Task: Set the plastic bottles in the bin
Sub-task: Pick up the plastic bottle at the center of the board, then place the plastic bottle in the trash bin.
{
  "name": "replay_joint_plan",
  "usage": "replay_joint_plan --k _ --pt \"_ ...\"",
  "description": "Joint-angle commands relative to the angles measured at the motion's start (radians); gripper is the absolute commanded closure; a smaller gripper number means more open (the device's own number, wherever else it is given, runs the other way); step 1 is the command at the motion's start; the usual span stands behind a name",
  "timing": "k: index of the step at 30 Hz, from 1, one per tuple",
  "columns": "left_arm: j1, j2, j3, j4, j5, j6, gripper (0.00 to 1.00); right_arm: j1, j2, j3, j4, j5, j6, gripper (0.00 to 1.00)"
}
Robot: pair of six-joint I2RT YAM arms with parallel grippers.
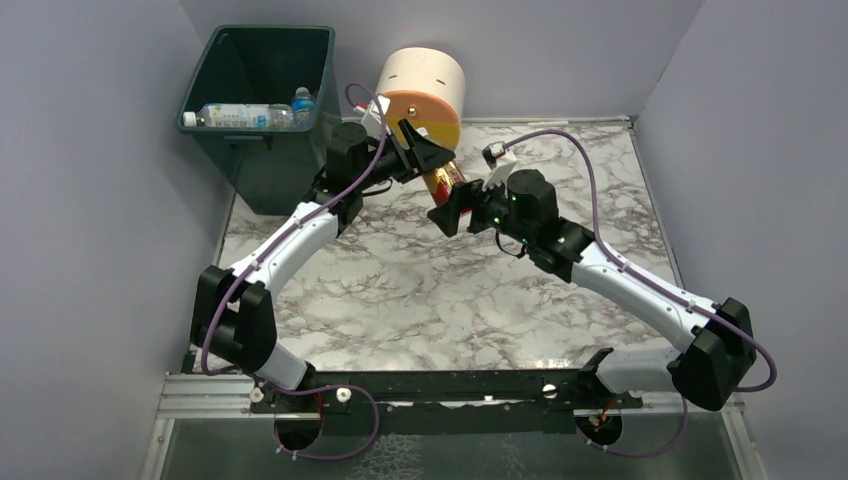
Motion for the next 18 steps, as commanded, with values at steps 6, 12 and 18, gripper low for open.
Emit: replay_joint_plan --k 6,12,18 --pt "0.078 0.028 0.215 -0.115 0.006 0.098 0.44 0.007 -0.191 -0.007 -0.13 0.125 -0.007 0.01" --pt "0.198 0.058 0.372 -0.22 0.008 0.16 0.43 0.007 -0.289 -0.041 -0.199 0.148 -0.008 0.01" --pt "0.379 0.095 0.473 -0.144 0.072 0.078 0.42 0.007 -0.313 -0.086 -0.224 0.108 -0.002 0.01"
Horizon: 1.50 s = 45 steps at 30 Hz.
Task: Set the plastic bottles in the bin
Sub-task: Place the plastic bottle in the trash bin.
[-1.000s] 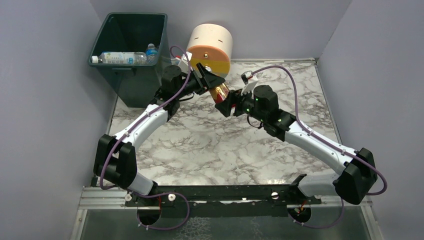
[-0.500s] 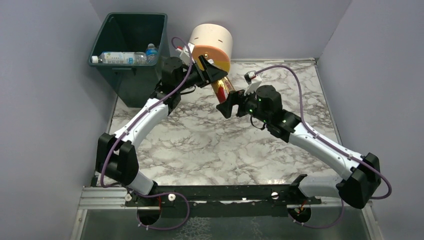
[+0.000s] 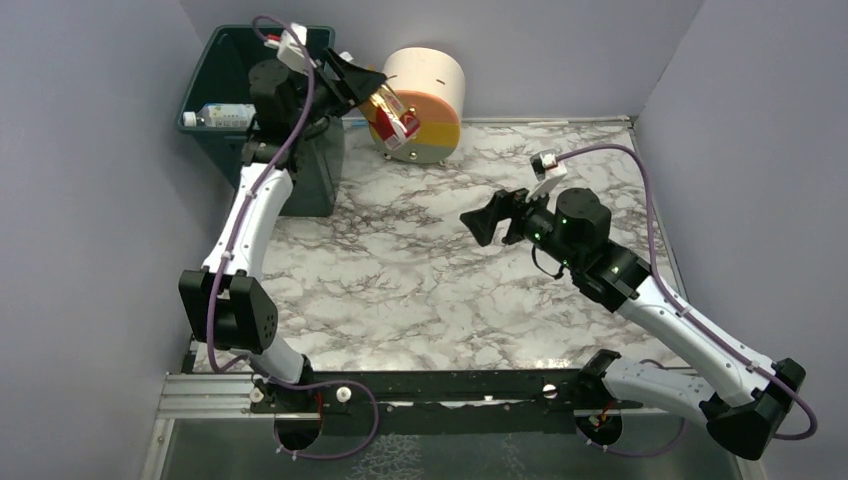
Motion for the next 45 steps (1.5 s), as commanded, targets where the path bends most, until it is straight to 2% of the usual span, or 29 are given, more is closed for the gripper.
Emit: replay_joint_plan --k 1,11,15,22,28,33,39,42,44,45 --pt "0.13 0.033 0.096 0.069 0.076 -0.064 0.42 0.006 -0.006 -0.046 -0.07 -0.019 0.005 0.01" --pt "0.319 0.17 0.321 0.181 0.147 -0.226 0.42 0.006 -0.032 -0.107 -0.077 -0.082 0.038 0.0" --pt "0.358 0.2 0.368 0.188 0.142 -0.22 0.42 0.006 -0.029 -0.116 -0.072 -0.093 0.04 0.01" --pt "0.483 0.148 0.266 0.286 0.118 -0.218 0.41 0.006 -0.006 -0.103 -0.072 -0.109 0.03 0.01" --pt "0.509 0.113 0.189 0.242 0.054 -0.064 0.4 0.007 0.022 -0.098 -0.06 -0.123 0.022 0.01" --pt "0.502 0.066 0.116 0.162 -0.061 0.08 0.31 0.006 0.046 -0.089 -0.049 -0.136 0.012 0.01" --pt "0.498 0.082 0.083 0.142 -0.082 0.145 0.26 0.006 0.063 -0.071 -0.041 -0.13 -0.001 0.01" --pt "0.496 0.088 0.063 0.136 -0.068 0.143 0.16 0.006 0.066 -0.076 -0.035 -0.124 -0.002 0.01" --pt "0.49 0.078 0.045 0.128 -0.072 0.151 0.02 0.006 0.065 -0.082 -0.027 -0.116 -0.006 0.01" --pt "0.485 0.07 0.034 0.125 -0.082 0.161 0.01 0.006 0.061 -0.089 -0.016 -0.115 -0.009 0.01"
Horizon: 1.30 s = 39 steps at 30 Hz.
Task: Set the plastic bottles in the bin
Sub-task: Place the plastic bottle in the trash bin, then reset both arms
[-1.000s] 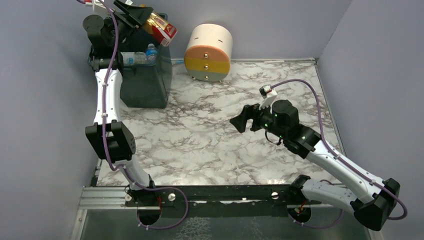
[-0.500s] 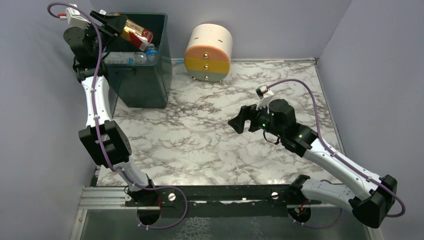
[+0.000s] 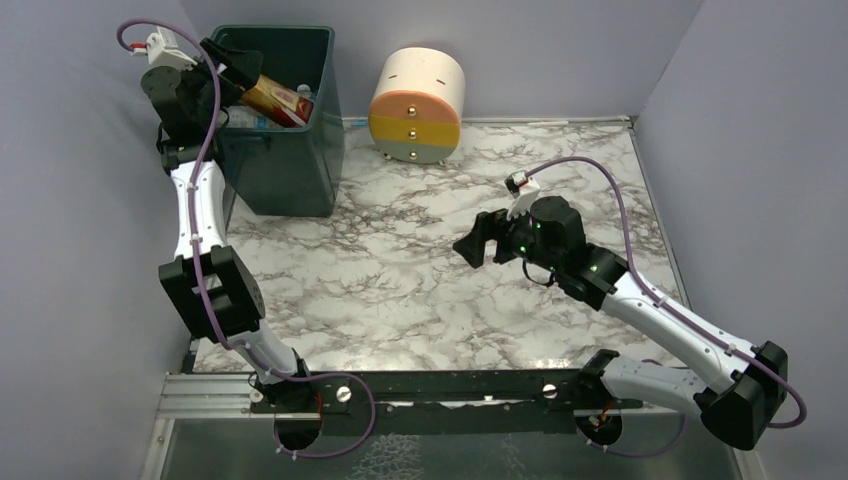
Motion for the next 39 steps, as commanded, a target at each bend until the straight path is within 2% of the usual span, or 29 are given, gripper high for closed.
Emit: replay_joint_plan --k 1,12,17,22,28,33,36,39 --pt "-0.019 -0.046 -0.04 -0.008 -0.039 0.051 0.01 0.006 -0.005 0.005 0.059 -0.002 -0.024 0.01" --pt "-0.057 -0.209 -0.11 -0.05 -0.07 0.148 0.01 0.006 -0.02 -0.069 0.111 0.127 -0.038 0.01" --pt "-0.064 -0.314 -0.163 -0.115 -0.146 0.192 0.01 0.004 -0.014 -0.076 0.099 0.153 -0.039 0.01" --pt "-0.064 -0.361 -0.156 -0.192 -0.134 0.233 0.01 -0.013 -0.046 -0.088 0.092 0.225 -0.029 0.01" --pt "-0.064 -0.46 -0.199 -0.259 -0.218 0.28 0.01 -0.101 -0.073 -0.111 0.1 0.166 -0.007 0.01" --pt "-0.065 -0.555 -0.252 -0.274 -0.144 0.255 0.01 -0.204 -0.088 -0.155 0.115 0.187 -0.029 0.01" --pt "-0.066 -0.614 -0.34 -0.279 -0.111 0.235 0.01 -0.325 -0.124 -0.222 0.181 0.19 -0.041 0.01" --pt "-0.078 -0.7 -0.506 -0.196 -0.107 0.222 0.01 -0.409 -0.163 -0.299 0.247 0.225 -0.046 0.01"
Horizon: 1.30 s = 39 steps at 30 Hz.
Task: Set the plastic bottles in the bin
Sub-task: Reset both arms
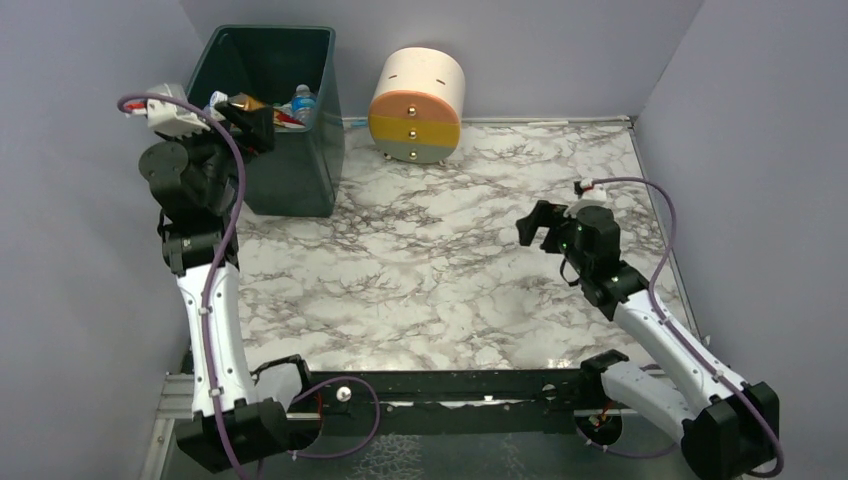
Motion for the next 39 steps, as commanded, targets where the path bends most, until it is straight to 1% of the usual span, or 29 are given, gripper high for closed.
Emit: replay_joint_plan --k 1,4,6,9,11,13,15,18,20,22,25,28,29,33,36,37,39 --pt "-0.014 -0.112 -0.216 0.075 0.026 -0.022 0.01 -0.107 -0.067 -0.102 0.131 0.076 -0.015 0.01" --pt "-0.053 -0.157 -0.335 0.104 -0.035 -0.021 0.01 -0.139 -0.092 -0.192 0.21 0.144 -0.022 0.01" --pt "-0.137 -0.153 -0.398 0.105 -0.136 0.027 0.01 -0.151 -0.096 -0.251 0.27 0.179 -0.029 0.01" --pt "-0.33 -0.101 -0.473 0.108 -0.331 0.107 0.01 -0.162 -0.076 -0.319 0.358 0.221 -0.044 0.01" --pt "-0.403 -0.047 -0.505 0.122 -0.412 0.119 0.01 -0.171 -0.054 -0.352 0.413 0.255 -0.048 0.01" --pt "-0.436 0.008 -0.545 0.165 -0.457 0.121 0.01 -0.179 -0.036 -0.385 0.488 0.279 -0.054 0.01" --pt "-0.446 0.047 -0.594 0.251 -0.451 0.151 0.01 -0.186 -0.023 -0.407 0.553 0.288 -0.062 0.01" --pt "-0.464 0.056 -0.703 0.436 -0.375 0.253 0.01 -0.188 0.016 -0.442 0.691 0.33 -0.1 0.01" --pt "-0.471 0.058 -0.77 0.543 -0.384 0.326 0.01 -0.19 0.075 -0.46 0.791 0.365 -0.127 0.01" --pt "-0.472 0.081 -0.812 0.612 -0.405 0.383 0.01 -0.195 0.16 -0.461 0.868 0.375 -0.15 0.01" --pt "-0.472 0.166 -0.827 0.665 -0.472 0.431 0.01 -0.2 0.3 -0.458 0.999 0.422 -0.166 0.01" --pt "-0.472 0.256 -0.822 0.697 -0.516 0.467 0.01 -0.207 0.401 -0.437 1.075 0.424 -0.195 0.01" --pt "-0.472 0.285 -0.822 0.711 -0.54 0.472 0.01 -0.207 0.417 -0.427 1.075 0.418 -0.199 0.01" --pt "-0.471 0.378 -0.847 0.821 -0.613 0.487 0.01 -0.217 0.496 -0.425 1.193 0.392 -0.227 0.01" --pt "-0.47 0.438 -0.842 0.853 -0.636 0.509 0.01 -0.226 0.557 -0.46 1.344 0.373 -0.255 0.01" --pt "-0.467 0.455 -0.851 0.881 -0.636 0.518 0.01 -0.227 0.559 -0.462 1.357 0.354 -0.261 0.01" --pt "-0.456 0.485 -0.872 0.94 -0.632 0.517 0.01 -0.226 0.541 -0.46 1.316 0.335 -0.252 0.01"
